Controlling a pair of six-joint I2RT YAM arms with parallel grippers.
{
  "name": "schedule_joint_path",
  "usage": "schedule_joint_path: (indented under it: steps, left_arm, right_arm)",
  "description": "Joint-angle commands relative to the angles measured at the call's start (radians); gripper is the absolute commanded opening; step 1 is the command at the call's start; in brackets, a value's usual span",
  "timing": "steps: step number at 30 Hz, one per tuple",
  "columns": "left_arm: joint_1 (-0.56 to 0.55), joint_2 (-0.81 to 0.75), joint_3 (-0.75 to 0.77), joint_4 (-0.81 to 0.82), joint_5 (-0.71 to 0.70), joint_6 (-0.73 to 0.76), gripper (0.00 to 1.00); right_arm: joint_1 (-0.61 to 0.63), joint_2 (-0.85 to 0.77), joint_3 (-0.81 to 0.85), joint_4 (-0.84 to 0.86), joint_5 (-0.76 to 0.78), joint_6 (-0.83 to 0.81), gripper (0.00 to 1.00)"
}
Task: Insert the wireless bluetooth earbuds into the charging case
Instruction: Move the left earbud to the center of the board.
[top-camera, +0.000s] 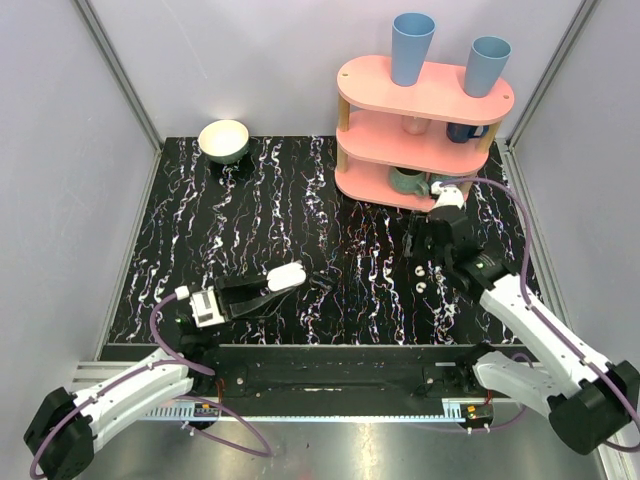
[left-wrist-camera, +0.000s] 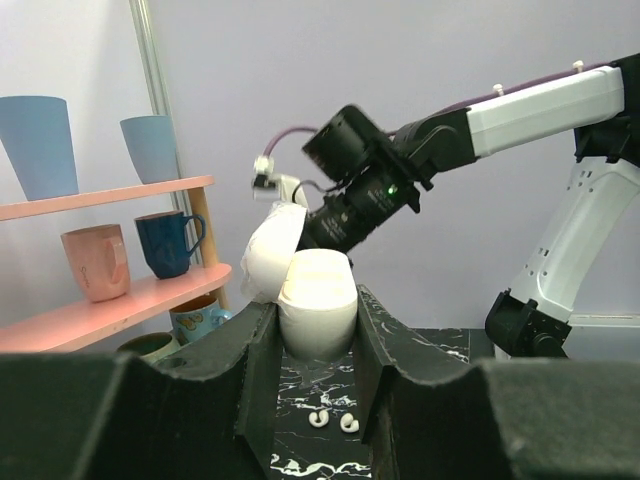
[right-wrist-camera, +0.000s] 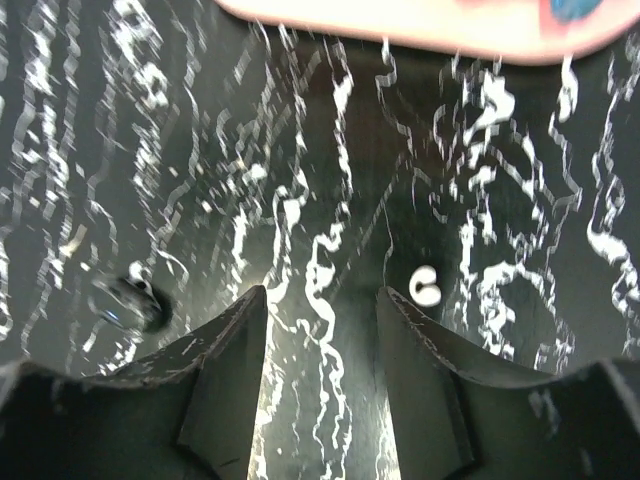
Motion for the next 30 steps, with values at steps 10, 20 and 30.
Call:
schedule_joint_path:
  steps: [10, 20, 30]
  left_arm:
    - [-0.005, -0.017, 0.008, 0.02, 0.01, 0.013, 0.0]
    - [-0.005, -0.026, 0.008, 0.019, 0.015, 0.007, 0.0]
    - [-0.005, -0.029, 0.005, 0.005, 0.01, 0.016, 0.0]
  right_arm:
    - [-0.157, 0.151, -0.107, -0.1, -0.118, 0.167, 0.54]
    - [-0.255, 0.332, -0.15, 0.029, -0.121, 0.241, 0.62]
    - [-0.259, 0.505, -0.119, 0.135, -0.179, 0.181, 0.6]
